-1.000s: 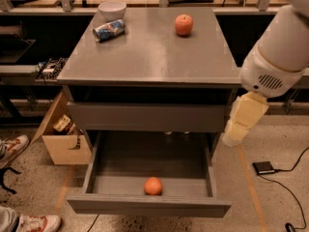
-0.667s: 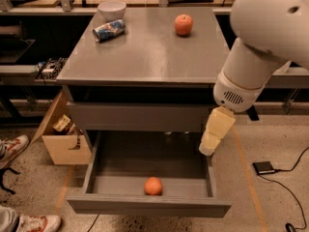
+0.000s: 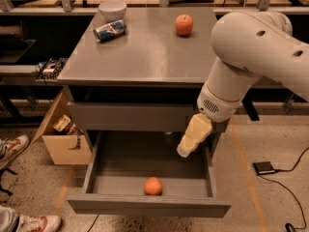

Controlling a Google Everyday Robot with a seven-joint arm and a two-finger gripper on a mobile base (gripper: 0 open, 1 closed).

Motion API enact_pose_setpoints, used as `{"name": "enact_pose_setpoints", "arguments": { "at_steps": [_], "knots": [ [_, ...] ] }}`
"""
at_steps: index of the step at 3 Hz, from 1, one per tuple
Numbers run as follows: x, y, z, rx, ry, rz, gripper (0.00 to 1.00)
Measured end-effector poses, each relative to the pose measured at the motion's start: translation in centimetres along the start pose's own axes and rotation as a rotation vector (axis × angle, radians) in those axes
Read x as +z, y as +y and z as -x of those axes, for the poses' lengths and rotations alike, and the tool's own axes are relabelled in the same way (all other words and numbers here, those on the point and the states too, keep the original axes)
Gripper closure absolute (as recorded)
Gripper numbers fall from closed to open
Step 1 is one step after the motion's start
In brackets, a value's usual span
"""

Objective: Pick orange from middle drawer and place on counter

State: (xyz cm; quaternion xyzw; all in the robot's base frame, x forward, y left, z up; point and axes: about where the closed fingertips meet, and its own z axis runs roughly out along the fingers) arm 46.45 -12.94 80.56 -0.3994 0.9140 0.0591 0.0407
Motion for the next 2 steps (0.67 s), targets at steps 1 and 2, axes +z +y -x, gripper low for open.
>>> {"name": "enact_pose_setpoints", "arguments": {
  "at_steps": [1,2],
  "knots": [
    [0.0,0.0,0.0,0.0,0.0,0.0,0.0],
    [3.7,-0.1,0.9,0.078,0.019,0.035,0.0]
  ]
}}
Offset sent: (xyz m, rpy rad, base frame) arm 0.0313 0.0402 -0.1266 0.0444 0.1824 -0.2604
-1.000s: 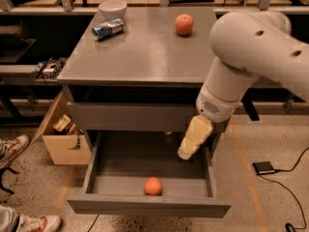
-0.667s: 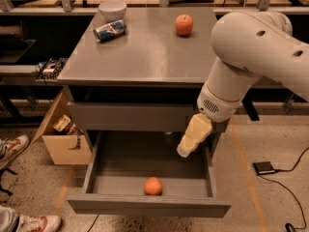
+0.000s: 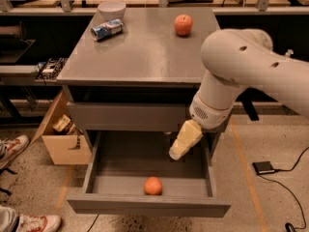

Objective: Pick orange from middle drawer and place on counter

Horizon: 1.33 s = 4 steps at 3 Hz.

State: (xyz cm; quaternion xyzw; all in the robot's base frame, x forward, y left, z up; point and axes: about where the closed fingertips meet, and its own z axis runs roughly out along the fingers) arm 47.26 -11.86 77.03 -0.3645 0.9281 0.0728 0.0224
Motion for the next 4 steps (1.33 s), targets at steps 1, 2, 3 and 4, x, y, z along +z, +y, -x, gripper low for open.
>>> {"name": "enact_pose_setpoints", "arguments": {
  "at_steps": [1,2,3,4],
  "knots": [
    [6.6,-0.3,1.3,0.16,0.036,0.047,0.0],
    [11.8,-0.4,1.5,0.322,0.056,0.09,0.0],
    [16.1,-0.8,1.6,0.47,0.066,0.113,0.0],
    [20.2,-2.2,3.4,0.575,0.071,0.117,0.0]
  ]
}}
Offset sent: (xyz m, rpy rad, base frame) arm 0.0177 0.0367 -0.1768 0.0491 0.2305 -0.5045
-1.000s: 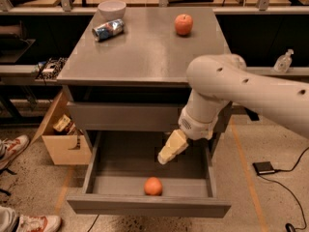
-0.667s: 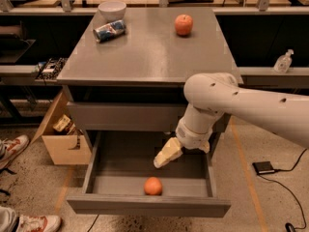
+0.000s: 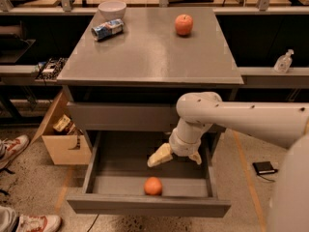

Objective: Pick orange from middle drawer and place on counter

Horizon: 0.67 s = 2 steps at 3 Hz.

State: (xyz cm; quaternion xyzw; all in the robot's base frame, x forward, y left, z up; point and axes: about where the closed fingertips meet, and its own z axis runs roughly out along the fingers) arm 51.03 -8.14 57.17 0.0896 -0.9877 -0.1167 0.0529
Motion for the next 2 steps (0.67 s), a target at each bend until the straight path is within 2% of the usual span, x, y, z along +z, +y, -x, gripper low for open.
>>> {"name": "enact_pose_setpoints", "arguments": {
  "at_steps": [1,2],
  "knots": [
    [4.01,0.26,3.23,0.074,0.011,0.012,0.0],
    [4.01,0.26,3.22,0.074,0.011,0.012,0.0]
  ]
}}
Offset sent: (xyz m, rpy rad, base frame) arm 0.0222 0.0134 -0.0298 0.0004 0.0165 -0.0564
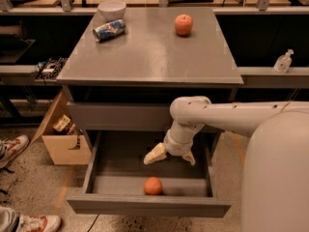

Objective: Pick orange from middle drawer and place on counter

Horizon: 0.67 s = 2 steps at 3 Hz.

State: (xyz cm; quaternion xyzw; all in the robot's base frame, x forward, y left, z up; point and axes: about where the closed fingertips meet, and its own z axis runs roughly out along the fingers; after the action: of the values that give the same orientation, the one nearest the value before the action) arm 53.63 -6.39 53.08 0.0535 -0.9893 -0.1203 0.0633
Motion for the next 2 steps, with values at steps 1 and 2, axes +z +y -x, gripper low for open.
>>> {"name": "enact_pose_setpoints", "arguments": {
  "at_steps": [1,2],
  "knots": [
    [2.0,0.6,-0.3,0.013,0.023,-0.048,0.0],
    [5.5,1.0,-1.0,0.058,0.039,-0.101,0.0]
  ]
}}
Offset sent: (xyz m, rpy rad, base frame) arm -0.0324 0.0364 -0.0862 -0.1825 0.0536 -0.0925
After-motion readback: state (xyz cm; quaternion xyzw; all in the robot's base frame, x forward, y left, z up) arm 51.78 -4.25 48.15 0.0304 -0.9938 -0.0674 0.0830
